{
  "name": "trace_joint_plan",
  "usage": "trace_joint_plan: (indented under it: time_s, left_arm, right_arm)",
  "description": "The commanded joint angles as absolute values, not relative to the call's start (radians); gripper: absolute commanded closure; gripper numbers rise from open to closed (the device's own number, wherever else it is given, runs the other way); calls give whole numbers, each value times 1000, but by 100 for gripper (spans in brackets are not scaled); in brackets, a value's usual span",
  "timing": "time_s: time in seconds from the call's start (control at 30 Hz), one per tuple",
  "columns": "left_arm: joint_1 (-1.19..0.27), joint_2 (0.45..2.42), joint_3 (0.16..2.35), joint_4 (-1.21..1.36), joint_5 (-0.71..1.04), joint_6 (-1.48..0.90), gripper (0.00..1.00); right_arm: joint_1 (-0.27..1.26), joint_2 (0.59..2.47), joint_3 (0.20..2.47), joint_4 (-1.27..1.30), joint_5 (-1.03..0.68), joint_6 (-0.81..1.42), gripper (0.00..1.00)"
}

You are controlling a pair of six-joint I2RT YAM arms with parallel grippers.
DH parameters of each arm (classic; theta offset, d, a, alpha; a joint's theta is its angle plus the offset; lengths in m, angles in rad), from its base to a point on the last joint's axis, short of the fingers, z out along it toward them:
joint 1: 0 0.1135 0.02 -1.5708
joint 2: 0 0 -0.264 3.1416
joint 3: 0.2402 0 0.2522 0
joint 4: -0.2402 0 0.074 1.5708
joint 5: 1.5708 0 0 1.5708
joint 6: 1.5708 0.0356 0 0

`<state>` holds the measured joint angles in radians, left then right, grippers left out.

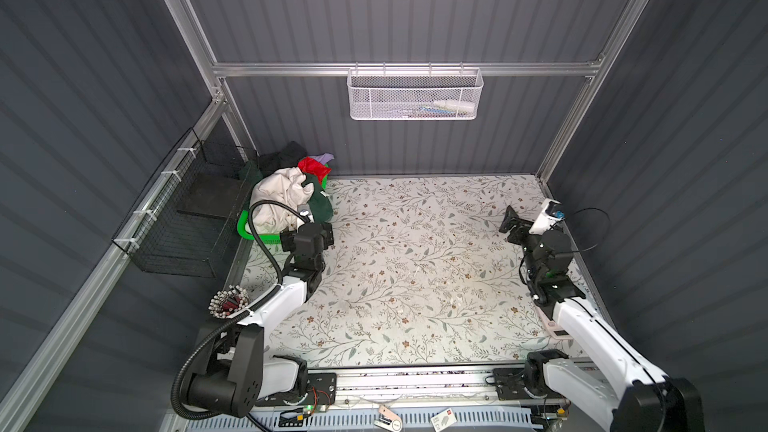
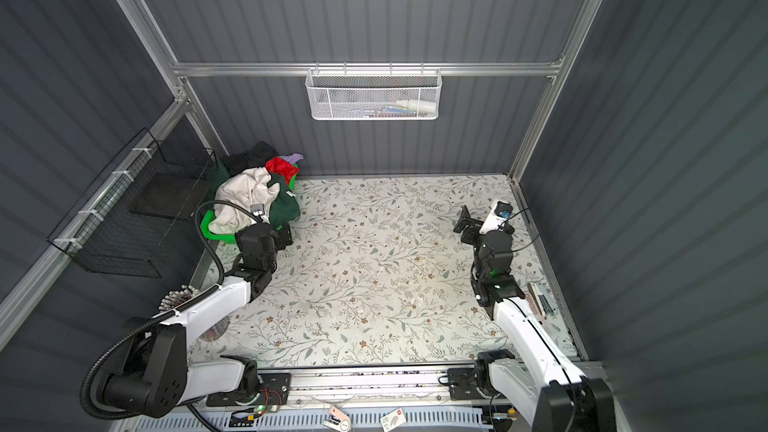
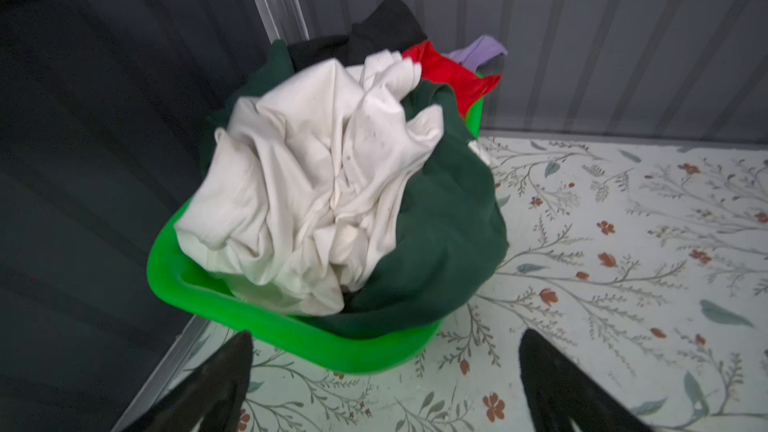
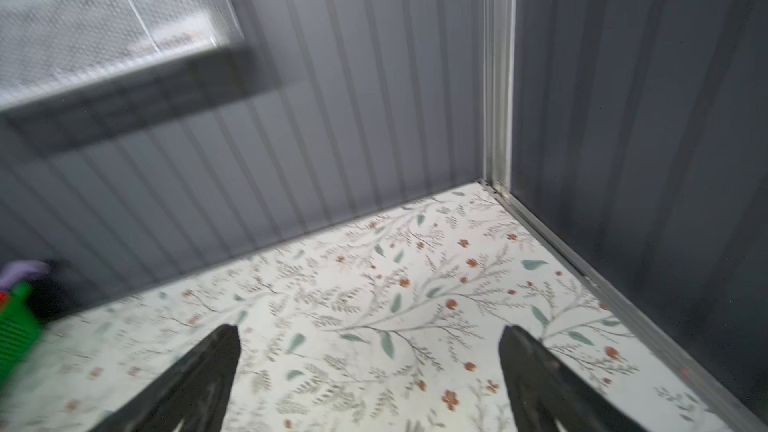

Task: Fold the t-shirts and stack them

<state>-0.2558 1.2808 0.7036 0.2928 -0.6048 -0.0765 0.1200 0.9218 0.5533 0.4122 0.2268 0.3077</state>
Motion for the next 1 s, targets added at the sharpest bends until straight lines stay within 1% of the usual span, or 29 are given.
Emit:
trace_joint_plan:
  time_s: [0.0,0.17,0.33,0.43,0.5,0.63,0.77,0.87,0.97]
  left_arm:
    - [-253,1233,870,-10,-686,-184,0]
    - [-253,1264,1038,-143,-703,-199,0]
    - [-250,1405,1228,-287,-698,-212,0]
    - [-246,1480,1303,-339,-668,-234,0]
    - [-231,1514,1324,-353,-645,-257,0]
    - [-155,1556,1294,-326,-576,-314,0]
    - [-105,1597,1278,-314,-564,-337,0]
    - [-76,1626,1263,-281,-502,-342,0]
    - [-65,1654,1258,-259,-471,-349,0]
  right_arm:
    - [123,884,565,167,141,492,1]
    - [123,876,648,16,120,486,1]
    - [121,857,682,-61,75,489,1]
    - [121,839,690,-88,59,491,1]
    - [121,829,687,-96,50,492,1]
    - [121,812,705,-156,52,479,1]
    - [121,791,713,-201,43,474,1]
    - [121,776,698,-199,36,479,1]
    - [120,770,694,-217,67,480,1]
